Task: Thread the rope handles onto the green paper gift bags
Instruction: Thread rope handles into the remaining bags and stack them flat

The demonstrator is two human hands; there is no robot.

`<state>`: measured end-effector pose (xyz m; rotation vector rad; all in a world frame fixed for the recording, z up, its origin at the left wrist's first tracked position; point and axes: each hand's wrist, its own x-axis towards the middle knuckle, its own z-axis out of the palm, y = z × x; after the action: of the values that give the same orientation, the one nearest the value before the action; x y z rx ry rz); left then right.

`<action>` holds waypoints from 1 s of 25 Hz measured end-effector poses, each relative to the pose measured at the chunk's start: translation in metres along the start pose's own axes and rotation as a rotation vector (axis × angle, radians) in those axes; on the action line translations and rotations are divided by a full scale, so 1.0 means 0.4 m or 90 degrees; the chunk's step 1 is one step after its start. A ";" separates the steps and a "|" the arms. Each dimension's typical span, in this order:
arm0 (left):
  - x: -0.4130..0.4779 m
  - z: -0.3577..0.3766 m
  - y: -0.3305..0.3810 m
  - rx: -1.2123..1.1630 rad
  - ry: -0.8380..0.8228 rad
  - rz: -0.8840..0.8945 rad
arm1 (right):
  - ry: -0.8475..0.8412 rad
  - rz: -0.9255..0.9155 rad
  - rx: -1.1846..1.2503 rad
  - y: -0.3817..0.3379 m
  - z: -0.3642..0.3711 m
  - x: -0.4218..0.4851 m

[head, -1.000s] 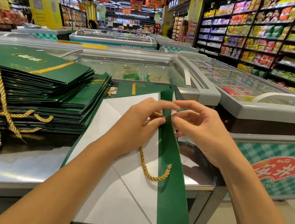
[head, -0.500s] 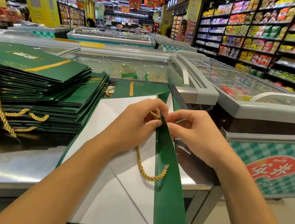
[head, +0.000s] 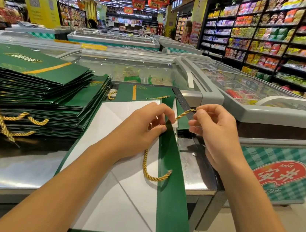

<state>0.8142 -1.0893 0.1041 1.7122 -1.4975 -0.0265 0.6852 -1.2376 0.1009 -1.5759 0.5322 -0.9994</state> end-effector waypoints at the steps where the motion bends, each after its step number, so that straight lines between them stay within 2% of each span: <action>1: 0.001 0.000 -0.002 0.000 -0.006 0.001 | 0.008 -0.013 -0.035 0.004 -0.001 0.001; 5: -0.002 0.004 -0.018 0.025 0.002 -0.003 | -0.012 -0.062 -0.070 -0.001 -0.008 -0.005; 8: 0.003 0.003 -0.041 0.047 0.053 -0.067 | -0.089 -0.123 -0.154 -0.001 0.001 -0.013; 10: 0.008 0.002 -0.052 0.038 0.026 -0.110 | -0.158 -0.181 -0.312 -0.003 0.005 -0.018; 12: 0.006 -0.002 -0.055 0.008 -0.003 -0.137 | -0.252 -0.231 -0.537 -0.008 -0.002 -0.022; 14: 0.006 -0.007 -0.050 -0.008 -0.015 -0.158 | -0.316 -0.196 -0.681 -0.016 -0.018 -0.025; 16: 0.005 -0.013 -0.046 -0.002 -0.021 -0.178 | -0.343 -0.123 -0.664 -0.018 -0.026 -0.030; 19: 0.002 -0.014 -0.026 0.026 -0.016 -0.189 | -0.349 -0.113 -0.649 -0.015 -0.022 -0.030; 23: -0.002 -0.035 0.008 0.351 -0.019 -0.206 | -0.348 -0.079 -0.641 -0.020 -0.021 -0.035; 25: -0.012 -0.054 0.014 0.352 -0.014 -0.238 | -0.347 -0.072 -0.646 -0.021 -0.022 -0.035</action>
<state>0.8196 -1.0726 0.1189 2.4250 -1.2466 0.1886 0.6688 -1.2294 0.1045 -2.6837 0.5951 -0.2954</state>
